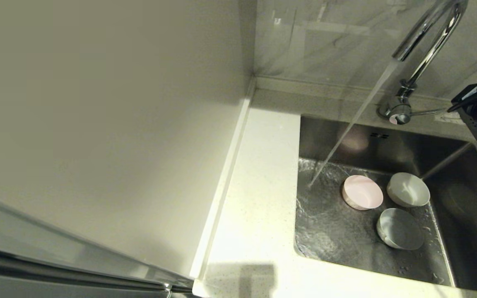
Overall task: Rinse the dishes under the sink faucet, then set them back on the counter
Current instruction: Turn off the faucet
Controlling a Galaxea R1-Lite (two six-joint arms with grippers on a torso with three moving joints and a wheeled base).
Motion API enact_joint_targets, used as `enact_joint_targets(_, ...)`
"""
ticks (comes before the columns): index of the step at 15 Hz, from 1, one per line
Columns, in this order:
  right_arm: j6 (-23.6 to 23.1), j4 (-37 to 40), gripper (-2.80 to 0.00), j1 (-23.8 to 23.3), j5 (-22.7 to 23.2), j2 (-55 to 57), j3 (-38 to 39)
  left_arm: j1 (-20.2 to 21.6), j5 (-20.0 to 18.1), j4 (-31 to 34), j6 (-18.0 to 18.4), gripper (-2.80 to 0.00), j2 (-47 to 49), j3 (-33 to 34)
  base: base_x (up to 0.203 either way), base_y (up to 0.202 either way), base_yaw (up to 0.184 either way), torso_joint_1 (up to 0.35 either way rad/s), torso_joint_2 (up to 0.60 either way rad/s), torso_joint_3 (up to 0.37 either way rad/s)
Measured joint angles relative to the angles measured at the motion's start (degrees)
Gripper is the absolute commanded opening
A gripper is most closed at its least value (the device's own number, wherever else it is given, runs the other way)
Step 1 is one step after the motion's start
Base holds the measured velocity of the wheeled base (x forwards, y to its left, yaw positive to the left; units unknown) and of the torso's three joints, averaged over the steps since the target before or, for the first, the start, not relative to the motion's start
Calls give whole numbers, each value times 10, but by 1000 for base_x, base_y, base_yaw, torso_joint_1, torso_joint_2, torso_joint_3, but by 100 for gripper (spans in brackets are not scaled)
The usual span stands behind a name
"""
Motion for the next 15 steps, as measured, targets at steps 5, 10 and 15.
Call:
enact_joint_targets(5, 0, -1, -280, 7, -11, 24, -23, 0, 0, 0, 0, -280, 0, 0, 0, 0, 0, 0, 0, 0)
enact_joint_targets(10, 3, -16, -280, 10, -11, 40, -55, 0, 0, 0, 0, -280, 0, 0, 0, 0, 0, 0, 0, 0)
enact_joint_targets(15, 3, -59, -280, 10, -26, 55, -55, 0, 0, 0, 0, -280, 0, 0, 0, 0, 0, 0, 0, 0)
